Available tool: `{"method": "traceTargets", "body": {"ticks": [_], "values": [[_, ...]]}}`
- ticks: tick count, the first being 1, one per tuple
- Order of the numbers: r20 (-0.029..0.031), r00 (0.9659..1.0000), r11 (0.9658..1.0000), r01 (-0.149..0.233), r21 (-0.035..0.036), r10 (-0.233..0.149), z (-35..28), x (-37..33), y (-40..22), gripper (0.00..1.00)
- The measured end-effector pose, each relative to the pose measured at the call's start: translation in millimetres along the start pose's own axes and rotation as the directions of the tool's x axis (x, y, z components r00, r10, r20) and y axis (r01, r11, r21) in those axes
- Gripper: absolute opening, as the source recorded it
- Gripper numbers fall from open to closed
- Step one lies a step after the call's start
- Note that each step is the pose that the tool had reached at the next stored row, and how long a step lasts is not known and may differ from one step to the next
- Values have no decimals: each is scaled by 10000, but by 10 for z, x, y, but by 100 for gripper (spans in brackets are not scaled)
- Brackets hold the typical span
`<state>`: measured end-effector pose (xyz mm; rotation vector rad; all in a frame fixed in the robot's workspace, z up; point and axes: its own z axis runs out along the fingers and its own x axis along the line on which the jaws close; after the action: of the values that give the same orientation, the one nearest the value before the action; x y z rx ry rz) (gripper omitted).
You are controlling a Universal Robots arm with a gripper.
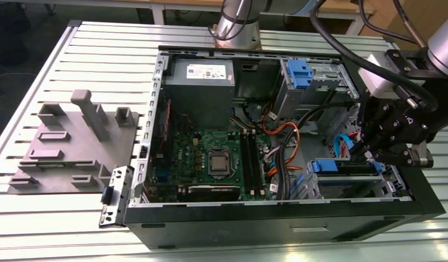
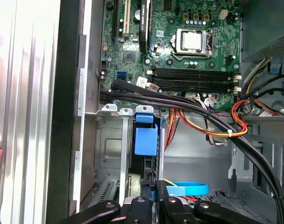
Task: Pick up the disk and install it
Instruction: 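Insert the first disk wire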
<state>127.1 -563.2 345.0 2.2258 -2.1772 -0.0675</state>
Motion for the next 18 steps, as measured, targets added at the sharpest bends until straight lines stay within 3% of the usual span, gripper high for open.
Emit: {"method": "traceTargets", "body": {"ticks": [4, 18], "values": [[-2, 10000, 10000, 0, 15, 0, 40, 0, -1, 16], [-2, 10000, 10000, -1, 32, 1, 90, 1, 5, 16]]}}
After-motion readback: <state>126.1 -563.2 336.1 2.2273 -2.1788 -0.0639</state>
